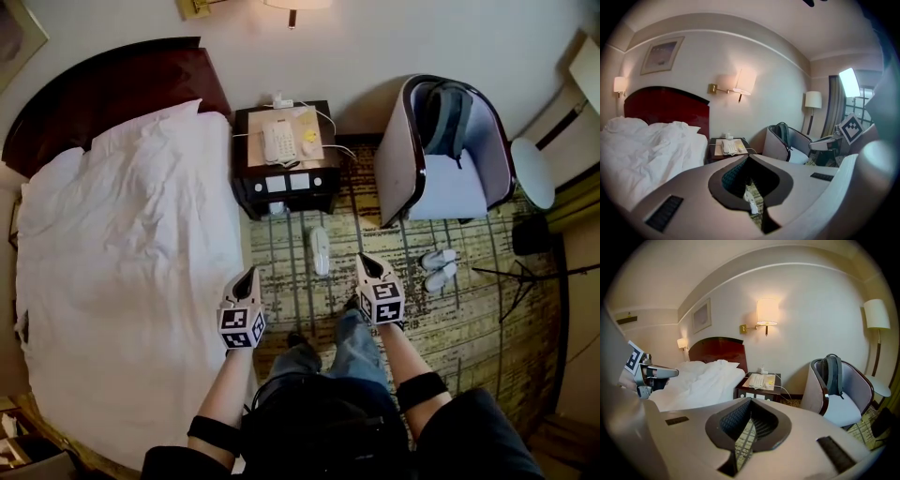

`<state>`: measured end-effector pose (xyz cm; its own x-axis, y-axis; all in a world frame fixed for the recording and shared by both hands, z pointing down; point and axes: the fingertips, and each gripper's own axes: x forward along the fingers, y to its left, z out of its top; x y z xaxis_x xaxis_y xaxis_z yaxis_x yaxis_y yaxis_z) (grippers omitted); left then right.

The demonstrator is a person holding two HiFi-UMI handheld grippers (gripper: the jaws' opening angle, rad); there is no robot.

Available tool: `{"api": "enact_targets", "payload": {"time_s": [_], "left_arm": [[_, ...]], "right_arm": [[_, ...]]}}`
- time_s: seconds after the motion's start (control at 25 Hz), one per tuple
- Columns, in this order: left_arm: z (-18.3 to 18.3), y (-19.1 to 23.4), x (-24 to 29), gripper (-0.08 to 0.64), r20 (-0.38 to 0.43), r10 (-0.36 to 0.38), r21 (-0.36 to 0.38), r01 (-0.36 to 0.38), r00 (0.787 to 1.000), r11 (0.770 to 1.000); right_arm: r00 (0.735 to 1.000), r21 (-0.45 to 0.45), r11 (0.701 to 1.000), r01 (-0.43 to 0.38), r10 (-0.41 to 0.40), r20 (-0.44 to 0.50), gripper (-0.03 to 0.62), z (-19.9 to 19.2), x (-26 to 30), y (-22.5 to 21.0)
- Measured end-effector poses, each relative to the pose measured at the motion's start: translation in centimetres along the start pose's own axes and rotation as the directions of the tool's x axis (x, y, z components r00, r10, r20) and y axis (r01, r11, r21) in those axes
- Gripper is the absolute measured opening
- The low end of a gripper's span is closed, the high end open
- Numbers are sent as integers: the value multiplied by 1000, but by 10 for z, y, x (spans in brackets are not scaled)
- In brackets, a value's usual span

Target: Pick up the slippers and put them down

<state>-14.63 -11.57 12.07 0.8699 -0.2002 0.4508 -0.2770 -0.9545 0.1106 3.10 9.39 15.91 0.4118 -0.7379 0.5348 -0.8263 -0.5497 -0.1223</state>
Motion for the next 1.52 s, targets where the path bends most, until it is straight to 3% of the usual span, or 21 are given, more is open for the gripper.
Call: {"api": "enact_targets", "payload": {"time_s": [0.28, 0.72, 1.52], "left_arm": [[-5, -9, -30, 2, -3, -14, -3, 14, 1000, 1000], [-11, -13, -42, 2, 13, -16, -24, 16, 1000, 1000], [-18, -22, -32, 2, -12, -74, 0, 74, 997, 997]], "right_arm": [[999, 63, 997, 47, -49, 25, 2, 2, -32, -18], [999, 81, 996, 41, -43, 18, 2, -13, -44, -10], [999, 40, 999, 22, -23, 22, 2, 7, -43, 8]]}}
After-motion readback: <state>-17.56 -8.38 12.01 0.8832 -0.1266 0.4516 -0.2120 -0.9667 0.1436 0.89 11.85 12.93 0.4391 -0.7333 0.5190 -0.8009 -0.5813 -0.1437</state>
